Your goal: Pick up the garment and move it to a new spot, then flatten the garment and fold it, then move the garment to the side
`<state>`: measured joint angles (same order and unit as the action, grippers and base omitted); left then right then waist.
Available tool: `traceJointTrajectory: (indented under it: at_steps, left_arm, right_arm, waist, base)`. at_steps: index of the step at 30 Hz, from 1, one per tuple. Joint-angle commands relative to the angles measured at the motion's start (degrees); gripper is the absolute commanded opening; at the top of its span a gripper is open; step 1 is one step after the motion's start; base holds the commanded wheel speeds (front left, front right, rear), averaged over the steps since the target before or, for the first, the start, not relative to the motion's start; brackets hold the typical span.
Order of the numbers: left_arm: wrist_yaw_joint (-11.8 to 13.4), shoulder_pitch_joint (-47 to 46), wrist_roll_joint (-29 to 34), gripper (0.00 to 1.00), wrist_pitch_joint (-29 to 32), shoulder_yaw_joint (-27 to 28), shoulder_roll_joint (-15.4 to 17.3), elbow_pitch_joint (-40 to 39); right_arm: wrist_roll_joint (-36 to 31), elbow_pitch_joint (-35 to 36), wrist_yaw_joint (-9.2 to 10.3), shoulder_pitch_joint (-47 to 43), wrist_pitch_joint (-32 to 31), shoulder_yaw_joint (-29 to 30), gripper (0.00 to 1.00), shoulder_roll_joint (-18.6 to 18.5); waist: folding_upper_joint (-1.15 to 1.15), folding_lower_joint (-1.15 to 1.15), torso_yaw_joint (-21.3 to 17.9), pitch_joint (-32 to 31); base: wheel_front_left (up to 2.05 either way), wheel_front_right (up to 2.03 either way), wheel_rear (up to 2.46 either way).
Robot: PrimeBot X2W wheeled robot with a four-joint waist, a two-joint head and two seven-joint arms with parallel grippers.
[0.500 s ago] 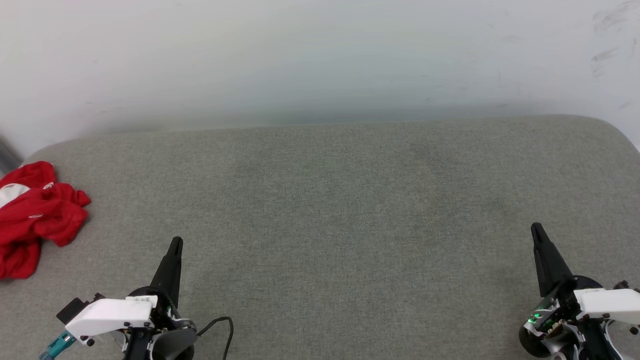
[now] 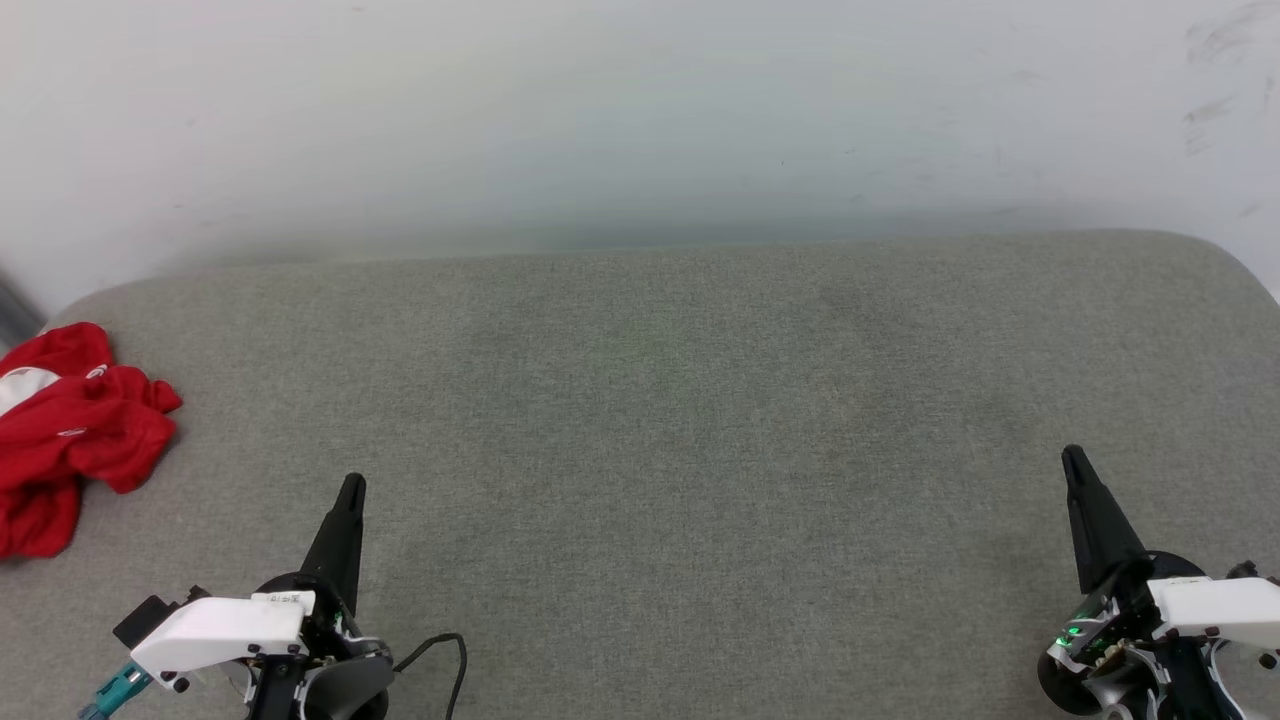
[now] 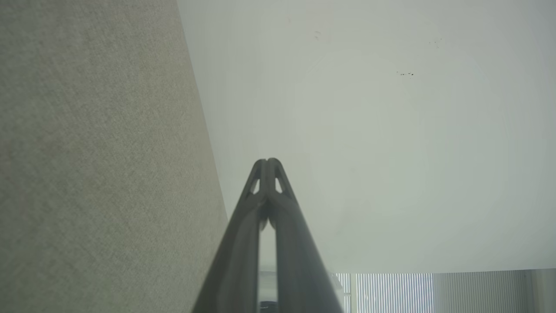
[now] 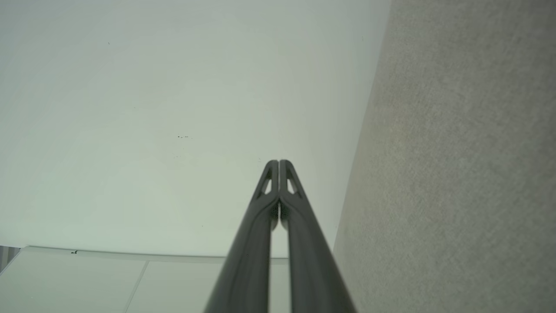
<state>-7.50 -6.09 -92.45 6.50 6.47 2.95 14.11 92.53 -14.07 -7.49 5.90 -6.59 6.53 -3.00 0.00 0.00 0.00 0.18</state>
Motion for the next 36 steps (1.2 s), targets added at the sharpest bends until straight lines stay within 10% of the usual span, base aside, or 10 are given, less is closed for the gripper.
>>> traceJointTrajectory:
  at_steps: [1, 14, 15, 36]
  left_arm:
    - [-0.10, -0.44, 0.11, 0.00, 0.21, 0.19, -0.08, -0.01]
    - [-0.10, -0.43, 0.11, 0.00, 0.21, 0.19, -0.08, -0.01]
    - [-0.10, -0.43, 0.11, 1.00, 0.21, 0.19, -0.08, -0.01]
    - [1.65, 1.76, 10.92, 1.00, -4.75, 0.46, -0.13, -3.43]
  right_arm:
    - [-0.27, -0.05, 0.00, 0.79, -0.05, -0.02, 0.00, 0.19]
    - [-0.26, -0.05, 0.00, 0.79, -0.05, -0.03, 0.00, 0.19]
    - [-0.26, -0.05, 0.00, 0.79, -0.05, -0.03, 1.00, 0.19]
    - [-11.58, 1.80, 0.00, -1.78, 4.72, 0.98, 1.00, 0.05]
  waist:
    - [0.00, 0.00, 0.00, 0.00]
    - [0.00, 0.00, 0.00, 0.00]
    - [0.00, 0.00, 0.00, 0.00]
    - [0.00, 0.00, -0.02, 0.12]
  base:
    - [0.00, 0.00, 0.00]
    - [0.00, 0.00, 0.00]
    - [0.00, 0.00, 0.00]
    - [0.00, 0.00, 0.00]
